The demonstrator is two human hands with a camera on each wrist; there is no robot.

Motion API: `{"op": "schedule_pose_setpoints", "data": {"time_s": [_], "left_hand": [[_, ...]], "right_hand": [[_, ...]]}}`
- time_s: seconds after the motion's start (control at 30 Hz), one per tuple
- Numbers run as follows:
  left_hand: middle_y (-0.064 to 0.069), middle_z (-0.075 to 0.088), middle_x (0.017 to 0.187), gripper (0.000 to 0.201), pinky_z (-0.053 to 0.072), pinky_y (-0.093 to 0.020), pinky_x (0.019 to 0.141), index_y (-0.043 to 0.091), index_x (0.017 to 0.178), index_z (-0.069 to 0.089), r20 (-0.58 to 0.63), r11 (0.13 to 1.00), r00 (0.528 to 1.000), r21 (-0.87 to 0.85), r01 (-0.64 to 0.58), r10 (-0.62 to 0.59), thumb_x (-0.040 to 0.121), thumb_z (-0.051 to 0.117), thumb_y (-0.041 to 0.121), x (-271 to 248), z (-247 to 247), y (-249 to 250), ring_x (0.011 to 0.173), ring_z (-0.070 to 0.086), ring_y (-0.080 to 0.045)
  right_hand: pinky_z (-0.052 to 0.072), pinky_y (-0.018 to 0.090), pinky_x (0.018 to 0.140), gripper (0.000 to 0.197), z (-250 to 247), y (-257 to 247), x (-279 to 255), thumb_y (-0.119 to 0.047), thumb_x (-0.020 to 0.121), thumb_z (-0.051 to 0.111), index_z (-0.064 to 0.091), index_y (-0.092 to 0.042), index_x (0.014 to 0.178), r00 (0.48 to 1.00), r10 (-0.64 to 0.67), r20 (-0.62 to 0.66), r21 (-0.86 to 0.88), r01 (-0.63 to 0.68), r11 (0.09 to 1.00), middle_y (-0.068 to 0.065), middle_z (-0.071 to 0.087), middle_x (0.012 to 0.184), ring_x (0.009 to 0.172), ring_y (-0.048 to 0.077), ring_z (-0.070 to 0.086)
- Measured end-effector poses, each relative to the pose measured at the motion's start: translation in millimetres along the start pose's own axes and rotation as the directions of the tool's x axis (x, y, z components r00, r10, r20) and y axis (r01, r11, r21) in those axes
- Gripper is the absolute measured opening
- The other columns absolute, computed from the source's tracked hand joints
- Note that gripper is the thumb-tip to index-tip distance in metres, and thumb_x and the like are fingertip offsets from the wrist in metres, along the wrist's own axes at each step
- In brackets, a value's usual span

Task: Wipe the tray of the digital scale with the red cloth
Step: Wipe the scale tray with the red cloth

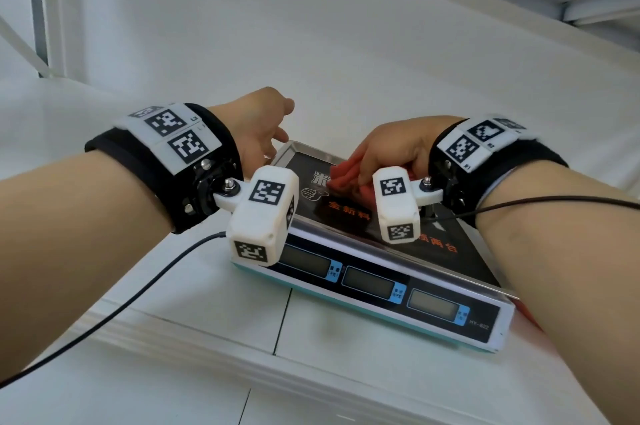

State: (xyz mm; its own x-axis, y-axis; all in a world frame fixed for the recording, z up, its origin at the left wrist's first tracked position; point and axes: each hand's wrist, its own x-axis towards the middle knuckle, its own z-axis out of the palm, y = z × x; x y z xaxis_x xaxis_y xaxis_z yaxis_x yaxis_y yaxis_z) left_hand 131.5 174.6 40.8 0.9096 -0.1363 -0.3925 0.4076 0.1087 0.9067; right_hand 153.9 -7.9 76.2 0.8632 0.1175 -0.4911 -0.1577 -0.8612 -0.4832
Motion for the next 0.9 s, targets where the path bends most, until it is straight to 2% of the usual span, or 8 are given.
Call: {"op": "schedule_pose_setpoints", "data": {"time_s": [0.07, 0.2, 0.37, 0.5, 0.63, 0.73, 0.83, 0.9], "left_hand": [[-0.023, 0.026, 0.153, 0.060, 0.050, -0.043, 0.037, 0.006, 0.140, 0.037, -0.005, 1.000, 1.000, -0.006, -0.010, 0.009, 0.098, 0.040, 0.047, -1.0, 0.0, -0.2, 0.084, 0.047, -0.034], [-0.022, 0.026, 0.153, 0.059, 0.048, -0.043, 0.034, 0.006, 0.140, 0.037, 0.000, 1.000, 1.000, -0.021, -0.022, 0.022, 0.098, 0.039, 0.047, -2.1, -1.2, -1.6, 0.079, 0.046, -0.031], [-0.025, 0.026, 0.152, 0.062, 0.052, -0.040, 0.046, 0.005, 0.141, 0.036, -0.002, 0.999, 1.000, -0.032, -0.020, 0.019, 0.097, 0.040, 0.048, 3.6, -1.6, -1.7, 0.096, 0.049, -0.036], [-0.025, 0.026, 0.152, 0.063, 0.046, -0.040, 0.051, 0.004, 0.142, 0.036, 0.001, 0.999, 1.000, -0.029, -0.020, 0.021, 0.097, 0.040, 0.048, 5.5, 1.5, -0.9, 0.082, 0.051, -0.034], [-0.024, 0.021, 0.156, 0.062, 0.047, -0.045, 0.053, 0.004, 0.147, 0.030, 0.016, 1.000, 1.000, 0.006, -0.013, 0.013, 0.097, 0.043, 0.039, 5.1, -3.9, -2.8, 0.129, 0.041, -0.036], [-0.024, 0.028, 0.152, 0.058, 0.054, -0.044, 0.053, 0.004, 0.146, 0.032, 0.031, 1.000, 0.999, 0.025, 0.011, -0.011, 0.094, 0.048, 0.025, 6.3, -13.0, -4.7, 0.131, 0.042, -0.037], [-0.025, 0.021, 0.156, 0.064, 0.047, -0.054, 0.079, 0.004, 0.150, 0.024, 0.058, 1.000, 0.998, 0.018, 0.015, -0.016, 0.096, 0.046, 0.029, 8.0, -18.2, -5.1, 0.138, 0.032, -0.039], [-0.024, 0.013, 0.158, 0.068, 0.039, -0.056, 0.089, 0.005, 0.153, 0.018, 0.074, 1.000, 0.997, -0.006, 0.023, -0.022, 0.098, 0.042, 0.037, 8.1, -18.6, -4.7, 0.142, 0.022, -0.039]], "right_hand": [[0.043, 0.049, 0.111, 0.064, -3.9, 2.1, 7.7, -0.005, 0.046, 0.077, 0.071, -0.007, 0.110, 0.995, 0.027, -0.100, -0.036, -0.031, 0.999, 0.005, 0.072, 0.123, 0.124, 0.027, 0.062], [0.048, 0.046, 0.107, 0.023, 2.3, 1.3, 21.5, -0.006, 0.087, 0.069, 0.068, -0.009, 0.110, 0.977, -0.002, -0.214, -0.181, -0.037, 0.983, 0.003, 0.069, 0.126, 0.123, 0.026, 0.062], [0.052, 0.040, 0.095, 0.028, 20.1, -15.0, 18.3, -0.005, 0.092, 0.063, 0.070, -0.015, 0.117, 0.982, -0.066, -0.175, -0.285, 0.013, 0.958, 0.006, 0.070, 0.126, 0.112, 0.027, 0.067], [0.057, 0.035, 0.077, 0.037, 16.7, -14.7, 5.7, 0.007, 0.089, 0.060, 0.072, -0.012, 0.118, 0.994, -0.095, -0.060, -0.165, 0.084, 0.983, 0.003, 0.077, 0.107, 0.091, 0.020, 0.070], [0.061, 0.036, 0.078, 0.037, 7.6, -12.1, 6.8, 0.011, 0.089, 0.057, 0.069, -0.007, 0.119, 0.990, -0.051, -0.130, -0.010, 0.050, 0.999, 0.006, 0.077, 0.109, 0.094, 0.019, 0.073], [0.059, 0.029, 0.059, 0.038, 12.5, -10.3, 18.6, 0.009, 0.091, 0.055, 0.069, -0.009, 0.122, 0.973, -0.067, -0.222, -0.051, 0.057, 0.997, 0.003, 0.077, 0.112, 0.078, 0.014, 0.069], [0.060, 0.041, 0.087, 0.036, 22.0, -14.8, 26.0, -0.001, 0.089, 0.063, 0.072, -0.019, 0.119, 0.965, -0.137, -0.225, -0.252, 0.078, 0.964, 0.006, 0.075, 0.115, 0.092, 0.022, 0.071], [0.059, 0.040, 0.086, 0.039, 26.7, -19.5, 22.9, 0.002, 0.087, 0.064, 0.074, -0.024, 0.114, 0.965, -0.171, -0.199, -0.322, 0.100, 0.941, 0.004, 0.076, 0.113, 0.097, 0.024, 0.072]]}}
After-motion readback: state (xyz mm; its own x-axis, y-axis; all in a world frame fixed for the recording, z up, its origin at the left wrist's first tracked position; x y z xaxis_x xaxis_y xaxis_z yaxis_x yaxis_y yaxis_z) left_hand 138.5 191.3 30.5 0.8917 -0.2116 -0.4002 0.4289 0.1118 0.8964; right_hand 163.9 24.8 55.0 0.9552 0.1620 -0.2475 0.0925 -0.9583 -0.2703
